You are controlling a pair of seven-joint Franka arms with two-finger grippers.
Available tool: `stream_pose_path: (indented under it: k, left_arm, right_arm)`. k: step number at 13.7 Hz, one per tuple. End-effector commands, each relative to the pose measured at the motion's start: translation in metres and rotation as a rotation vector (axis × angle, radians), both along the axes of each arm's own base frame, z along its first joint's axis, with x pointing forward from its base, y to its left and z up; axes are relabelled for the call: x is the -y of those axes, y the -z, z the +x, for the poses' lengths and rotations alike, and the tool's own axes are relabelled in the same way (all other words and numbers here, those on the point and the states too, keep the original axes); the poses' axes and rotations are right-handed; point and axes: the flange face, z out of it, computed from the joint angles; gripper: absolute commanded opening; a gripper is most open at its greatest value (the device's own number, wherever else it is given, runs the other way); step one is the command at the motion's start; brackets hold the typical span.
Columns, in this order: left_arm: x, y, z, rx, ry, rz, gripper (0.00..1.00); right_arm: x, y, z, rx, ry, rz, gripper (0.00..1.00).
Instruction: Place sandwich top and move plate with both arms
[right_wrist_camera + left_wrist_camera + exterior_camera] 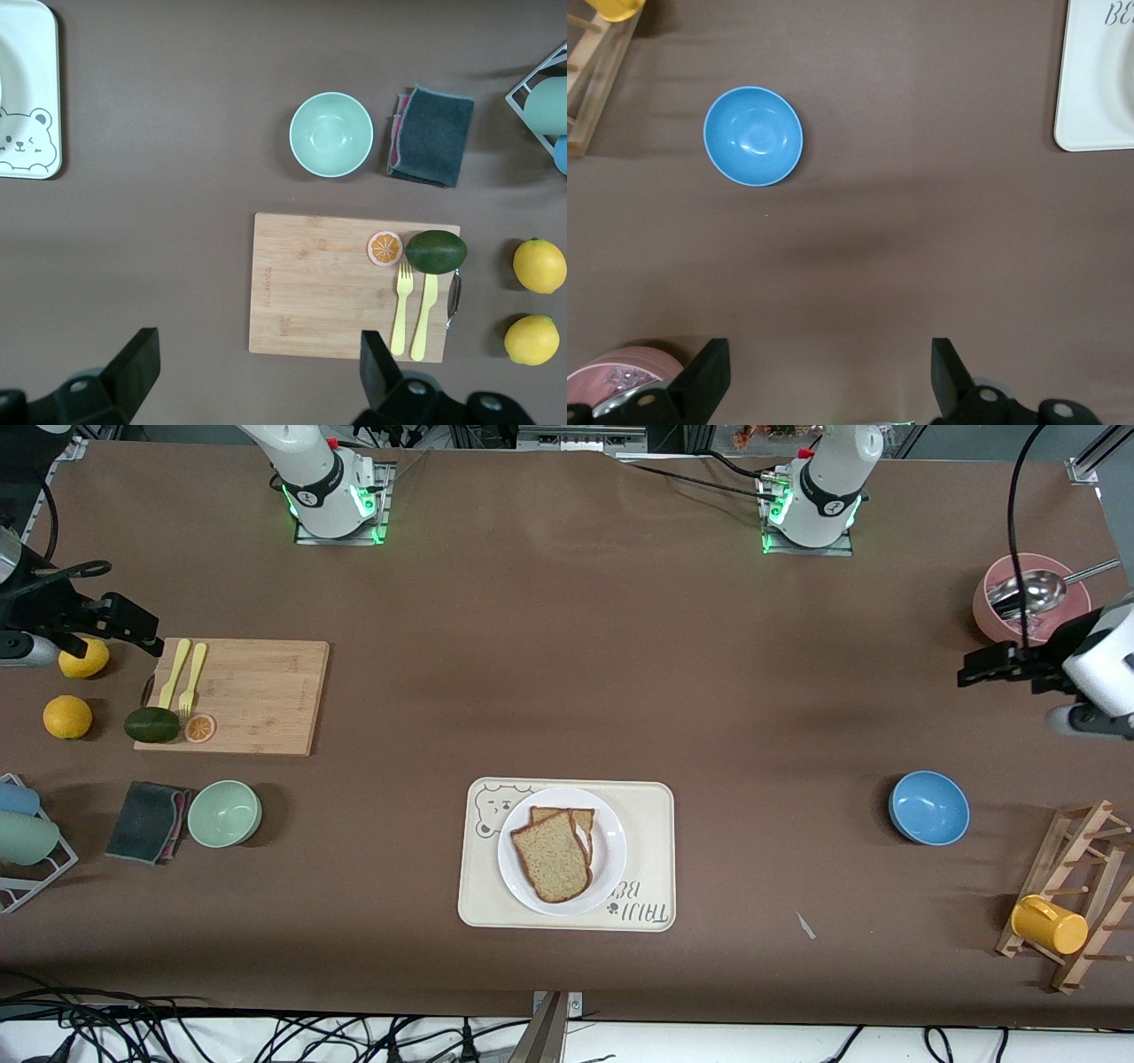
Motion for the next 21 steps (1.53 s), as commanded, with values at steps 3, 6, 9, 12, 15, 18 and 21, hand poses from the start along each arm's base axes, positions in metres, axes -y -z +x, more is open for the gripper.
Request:
stream_pose_path:
  k: [3,6,9,12,15,18,21]
  left_arm:
    - [0.005,-0.053,-0.015,0.089,-0.014,0.053,1.0]
    - [0.009,-0.076,-0.032,0.122,-0.017,0.073,1.0]
    - [0.011,-0.09,-0.044,0.135,0.011,0.068,1.0]
    - [0.004,-0.095,-0.046,0.141,0.037,0.056,1.0]
    - [0.006,-0.091,-0.044,0.138,0.043,0.051,1.0]
    - [0.015,-0.09,-0.042,0.143,0.059,0.049,1.0]
    - [0.02,-0.087,-0.036,0.162,0.065,0.049,1.0]
  right_arm:
    - [0.0,-0.003,-0.003,0.0,0.003,-0.001,1.0]
    - [0.0,-0.002,-0.003,-0.001,0.003,0.0,1.0]
    - [0.0,-0.002,-0.002,-0.001,-0.002,-0.004,1.0]
    - [-0.001,-0.001,-0.002,-0.001,-0.001,-0.008,1.0]
    - [-0.001,-0.001,-0.001,-0.003,-0.001,-0.007,1.0]
    - [0.0,0.0,-0.002,-0.005,0.001,-0.007,1.0]
    - [0.0,0.001,-0.001,-0.008,0.001,-0.007,1.0]
